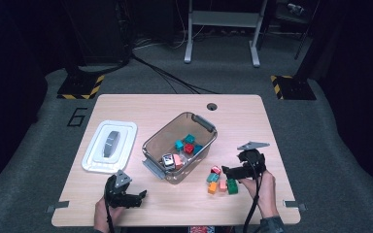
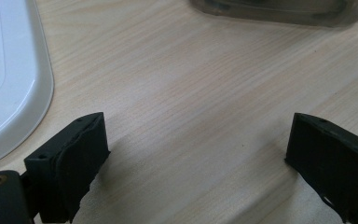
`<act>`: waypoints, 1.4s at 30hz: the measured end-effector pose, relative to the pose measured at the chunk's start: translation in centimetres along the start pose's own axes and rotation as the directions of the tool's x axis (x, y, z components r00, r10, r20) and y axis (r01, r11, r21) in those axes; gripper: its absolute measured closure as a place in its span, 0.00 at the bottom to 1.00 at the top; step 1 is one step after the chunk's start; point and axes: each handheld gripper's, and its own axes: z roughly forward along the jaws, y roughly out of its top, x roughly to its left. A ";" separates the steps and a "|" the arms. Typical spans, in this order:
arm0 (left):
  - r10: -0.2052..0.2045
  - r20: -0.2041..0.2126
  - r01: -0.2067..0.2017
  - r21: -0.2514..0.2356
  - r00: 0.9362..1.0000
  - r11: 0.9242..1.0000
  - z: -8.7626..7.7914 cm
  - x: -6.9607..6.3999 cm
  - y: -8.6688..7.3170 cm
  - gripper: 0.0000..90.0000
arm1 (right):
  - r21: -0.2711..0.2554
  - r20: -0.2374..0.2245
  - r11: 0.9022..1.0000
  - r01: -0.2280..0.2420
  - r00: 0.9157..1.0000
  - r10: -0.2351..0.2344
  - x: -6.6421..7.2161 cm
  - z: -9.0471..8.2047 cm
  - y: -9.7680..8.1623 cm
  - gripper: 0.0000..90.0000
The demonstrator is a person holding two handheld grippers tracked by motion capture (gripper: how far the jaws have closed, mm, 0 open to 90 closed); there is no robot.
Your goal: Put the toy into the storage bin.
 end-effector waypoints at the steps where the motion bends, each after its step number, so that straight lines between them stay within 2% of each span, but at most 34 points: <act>1: 0.000 0.000 0.000 0.000 1.000 1.000 0.0 0.0 0.0 0.06 | 0.009 0.007 1.000 -0.008 1.000 0.008 -0.1 0.1 -0.5 0.01; 10: 0.003 -0.001 -0.003 -0.001 1.000 1.000 0.0 0.0 0.0 0.06 | 0.039 0.023 0.998 -0.058 0.998 0.058 -0.2 1.0 -3.7 0.08; 12: 0.002 0.000 -0.002 0.000 1.000 1.000 0.0 0.0 0.0 0.06 | 0.044 0.036 0.997 -0.061 0.998 0.060 -0.3 1.3 -4.3 0.10; 17: 0.001 0.000 -0.001 0.000 1.000 1.000 0.0 0.0 0.0 0.06 | 0.047 0.035 0.997 -0.065 0.997 0.063 0.0 1.8 -5.4 0.16; 20: 0.000 0.000 0.000 0.000 1.000 1.000 0.0 0.0 0.0 0.06 | 0.046 0.035 0.996 -0.071 0.997 0.069 0.1 2.0 -5.8 0.26; 28: 0.000 0.000 0.000 0.000 1.000 1.000 0.0 0.0 0.0 0.06 | 0.056 0.026 0.995 -0.080 0.997 0.078 0.3 2.3 -6.4 0.36; 35: 0.000 0.000 0.000 0.000 1.000 1.000 0.0 0.0 0.0 0.06 | 0.068 0.035 0.996 -0.065 0.997 0.062 0.1 2.4 -6.9 0.51; 37: -0.001 0.000 0.001 0.000 1.000 1.000 0.0 0.0 0.0 0.06 | 0.070 0.042 0.995 -0.075 0.997 0.072 0.0 2.3 -7.0 0.55; 40: 0.000 0.000 0.000 0.000 1.000 1.000 0.0 0.0 0.0 0.06 | 0.072 0.045 0.995 -0.062 0.997 0.059 -0.3 2.4 -6.9 0.54; 42: -0.001 0.000 0.001 0.000 1.000 1.000 0.0 0.0 0.0 0.06 | 0.075 0.044 0.995 -0.071 0.997 0.068 -0.3 2.4 -6.8 0.53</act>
